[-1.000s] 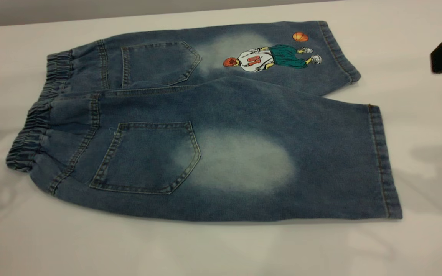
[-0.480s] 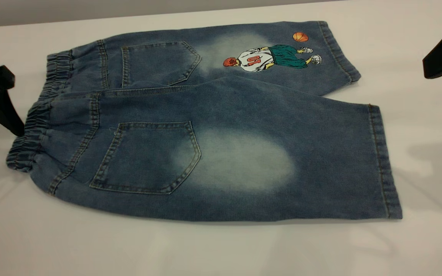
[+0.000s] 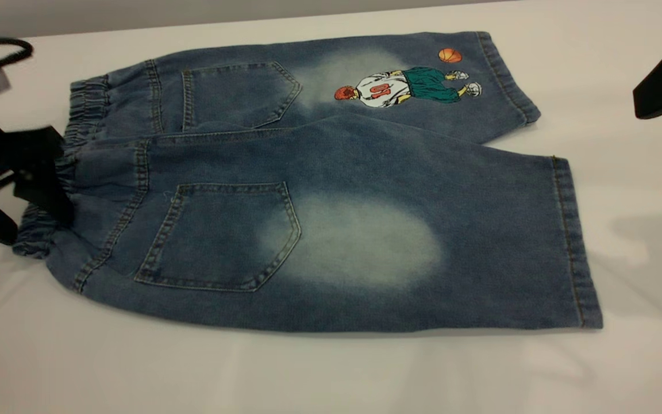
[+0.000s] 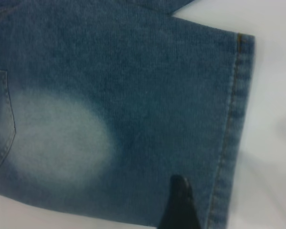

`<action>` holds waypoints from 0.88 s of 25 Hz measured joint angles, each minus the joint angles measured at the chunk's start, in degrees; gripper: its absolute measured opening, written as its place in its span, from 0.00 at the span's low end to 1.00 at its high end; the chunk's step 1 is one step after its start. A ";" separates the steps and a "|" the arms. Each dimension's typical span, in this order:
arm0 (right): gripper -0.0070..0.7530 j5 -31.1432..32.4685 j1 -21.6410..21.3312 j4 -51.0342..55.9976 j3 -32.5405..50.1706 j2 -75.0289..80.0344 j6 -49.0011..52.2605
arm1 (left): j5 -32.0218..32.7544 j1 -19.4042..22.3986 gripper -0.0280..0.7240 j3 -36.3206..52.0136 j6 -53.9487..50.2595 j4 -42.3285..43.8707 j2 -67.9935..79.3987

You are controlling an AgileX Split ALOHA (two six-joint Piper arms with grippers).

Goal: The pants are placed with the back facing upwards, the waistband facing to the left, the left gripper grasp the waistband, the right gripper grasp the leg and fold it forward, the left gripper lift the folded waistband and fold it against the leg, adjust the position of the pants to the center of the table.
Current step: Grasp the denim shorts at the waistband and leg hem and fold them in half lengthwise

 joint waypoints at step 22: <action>0.63 0.38 0.00 1.05 -0.05 0.00 0.00 | -0.95 -0.21 0.18 -0.06 -0.13 0.00 2.56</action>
